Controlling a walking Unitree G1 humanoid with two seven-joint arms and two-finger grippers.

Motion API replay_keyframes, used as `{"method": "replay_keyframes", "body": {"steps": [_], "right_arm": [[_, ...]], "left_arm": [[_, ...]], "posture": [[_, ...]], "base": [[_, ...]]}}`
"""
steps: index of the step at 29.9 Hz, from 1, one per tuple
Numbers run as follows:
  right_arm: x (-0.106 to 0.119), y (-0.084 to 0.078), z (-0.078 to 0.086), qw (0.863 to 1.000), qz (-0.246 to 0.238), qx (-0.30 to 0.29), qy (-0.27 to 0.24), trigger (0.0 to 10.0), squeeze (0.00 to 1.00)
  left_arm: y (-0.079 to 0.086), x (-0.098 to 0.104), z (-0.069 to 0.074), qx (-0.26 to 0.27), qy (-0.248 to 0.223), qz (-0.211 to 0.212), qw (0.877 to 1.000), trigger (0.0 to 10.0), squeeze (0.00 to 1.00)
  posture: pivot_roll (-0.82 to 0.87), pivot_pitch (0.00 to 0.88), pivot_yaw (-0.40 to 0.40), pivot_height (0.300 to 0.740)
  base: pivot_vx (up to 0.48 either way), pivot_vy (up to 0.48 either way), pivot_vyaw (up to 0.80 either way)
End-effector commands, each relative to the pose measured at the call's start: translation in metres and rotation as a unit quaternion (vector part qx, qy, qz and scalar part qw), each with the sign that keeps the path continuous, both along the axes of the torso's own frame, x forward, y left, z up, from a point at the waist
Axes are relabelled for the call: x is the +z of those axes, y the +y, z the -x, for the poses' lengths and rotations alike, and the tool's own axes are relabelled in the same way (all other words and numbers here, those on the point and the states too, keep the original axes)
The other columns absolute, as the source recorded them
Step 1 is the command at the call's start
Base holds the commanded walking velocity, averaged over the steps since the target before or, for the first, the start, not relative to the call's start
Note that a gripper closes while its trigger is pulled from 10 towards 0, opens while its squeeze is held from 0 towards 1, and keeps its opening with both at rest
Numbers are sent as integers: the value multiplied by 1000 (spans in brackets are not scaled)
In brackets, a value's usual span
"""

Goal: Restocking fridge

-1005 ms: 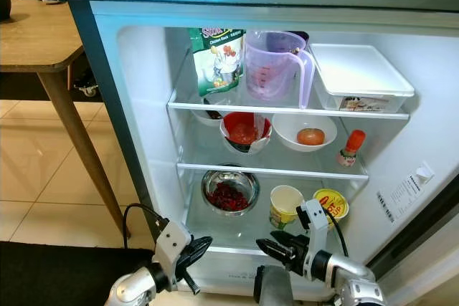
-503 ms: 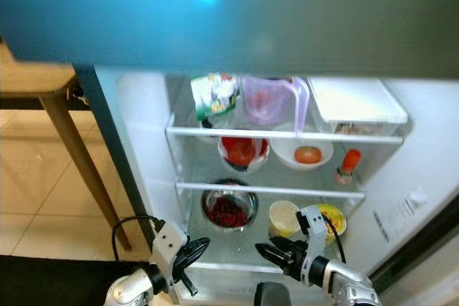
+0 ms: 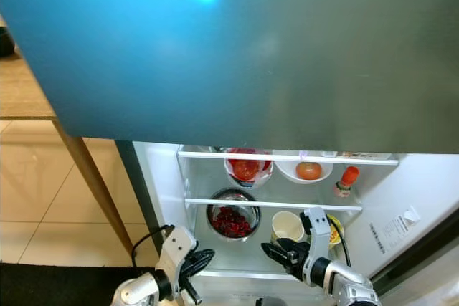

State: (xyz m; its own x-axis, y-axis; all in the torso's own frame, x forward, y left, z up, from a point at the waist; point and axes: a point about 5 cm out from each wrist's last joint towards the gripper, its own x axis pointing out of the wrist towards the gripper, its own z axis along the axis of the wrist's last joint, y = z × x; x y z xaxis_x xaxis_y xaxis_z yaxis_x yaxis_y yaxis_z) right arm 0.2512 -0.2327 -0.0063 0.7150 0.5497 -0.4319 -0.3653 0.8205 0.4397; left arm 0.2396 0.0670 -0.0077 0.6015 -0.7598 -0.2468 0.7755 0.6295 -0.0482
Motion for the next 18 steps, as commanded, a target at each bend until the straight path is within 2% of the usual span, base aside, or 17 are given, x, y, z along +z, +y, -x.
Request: {"method": "replay_keyframes", "body": {"steps": [1, 10, 12, 14, 18], "right_arm": [[-1, 0, 1, 1000, -11, -9, 3, 10000, 0], [-5, 0, 3, 1000, 15, -14, 12, 10000, 0], [-4, 1, 3, 1000, -8, -12, 5, 10000, 0], [-4, 1, 3, 1000, -8, -12, 5, 10000, 0], [-1, 2, 3, 999, -37, 4, -7, 10000, 0]], "left_arm": [[-1, 18, -16, 10, -44, 13, 999, 10000, 0], [-5, 19, -17, 3, -44, 11, 999, 10000, 0], [-6, 20, -17, -2, -44, 12, 999, 10000, 0], [-6, 20, -17, -2, -44, 12, 999, 10000, 0], [-11, 22, -17, -18, -49, 15, 999, 10000, 0]], "posture": [[-87, 0, -5, 648], [-93, 0, -3, 657], [-93, 0, -3, 657], [-93, 0, -3, 657], [-95, 0, -2, 676]], "base": [[0, 0, 0], [0, 0, 0], [0, 0, 0], [0, 0, 0], [0, 0, 0]]}}
